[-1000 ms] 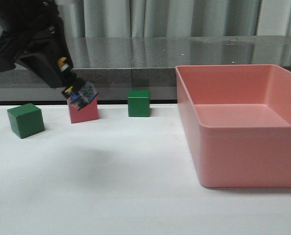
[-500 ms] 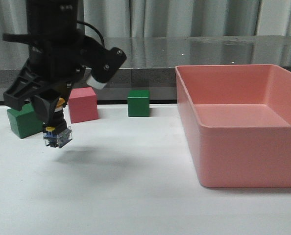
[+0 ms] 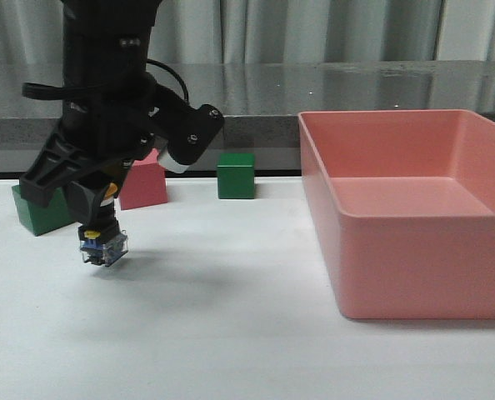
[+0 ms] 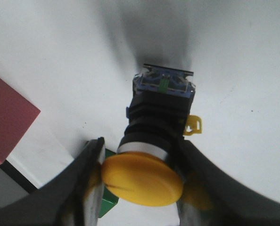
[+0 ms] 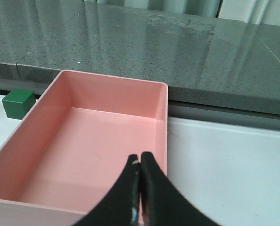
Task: Place and stand button with both arms
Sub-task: 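Rotate the button upright and lower its base onto the table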
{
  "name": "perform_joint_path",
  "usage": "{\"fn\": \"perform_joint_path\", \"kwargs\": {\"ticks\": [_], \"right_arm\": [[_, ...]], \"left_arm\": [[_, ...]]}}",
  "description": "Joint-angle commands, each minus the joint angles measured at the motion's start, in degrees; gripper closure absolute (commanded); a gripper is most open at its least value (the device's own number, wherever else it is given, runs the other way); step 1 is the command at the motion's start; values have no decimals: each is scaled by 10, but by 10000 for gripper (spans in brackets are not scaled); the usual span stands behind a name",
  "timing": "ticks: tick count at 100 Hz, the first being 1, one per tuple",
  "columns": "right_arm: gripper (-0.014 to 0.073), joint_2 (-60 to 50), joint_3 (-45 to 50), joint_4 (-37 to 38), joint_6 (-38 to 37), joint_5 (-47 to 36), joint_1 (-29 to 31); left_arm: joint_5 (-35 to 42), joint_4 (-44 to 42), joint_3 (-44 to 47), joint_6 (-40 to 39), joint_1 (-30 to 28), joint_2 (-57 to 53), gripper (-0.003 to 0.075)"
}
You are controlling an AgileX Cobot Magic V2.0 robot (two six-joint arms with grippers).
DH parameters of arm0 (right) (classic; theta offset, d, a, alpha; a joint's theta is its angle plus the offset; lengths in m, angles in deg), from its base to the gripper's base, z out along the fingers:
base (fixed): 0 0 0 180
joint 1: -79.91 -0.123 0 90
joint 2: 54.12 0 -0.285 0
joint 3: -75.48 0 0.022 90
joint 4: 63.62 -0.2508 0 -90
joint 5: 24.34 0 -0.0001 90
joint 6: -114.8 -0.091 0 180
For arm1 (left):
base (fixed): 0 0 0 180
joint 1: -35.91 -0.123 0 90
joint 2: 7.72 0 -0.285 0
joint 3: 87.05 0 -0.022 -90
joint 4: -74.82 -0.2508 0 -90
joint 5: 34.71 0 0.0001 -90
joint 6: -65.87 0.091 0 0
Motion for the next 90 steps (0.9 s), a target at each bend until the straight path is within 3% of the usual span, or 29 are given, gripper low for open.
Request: {"fn": "perform_joint_path", "kwargs": {"ticks": [1,67,79,90], "right_arm": [[707,4,-16,8,1,-48,3],[707,4,-16,8,1,-48,3],[707,4,-16,8,1,-48,3],[707,4,-16,8,1,-48,3]], "left_arm": [[10,-16,-17,-8,4,-29,739],[25,-16,-17,-23,4,-11,732],[25,-16,-17,-23,4,-11,619],[25,-16,-17,-23,4,-11,421]]}}
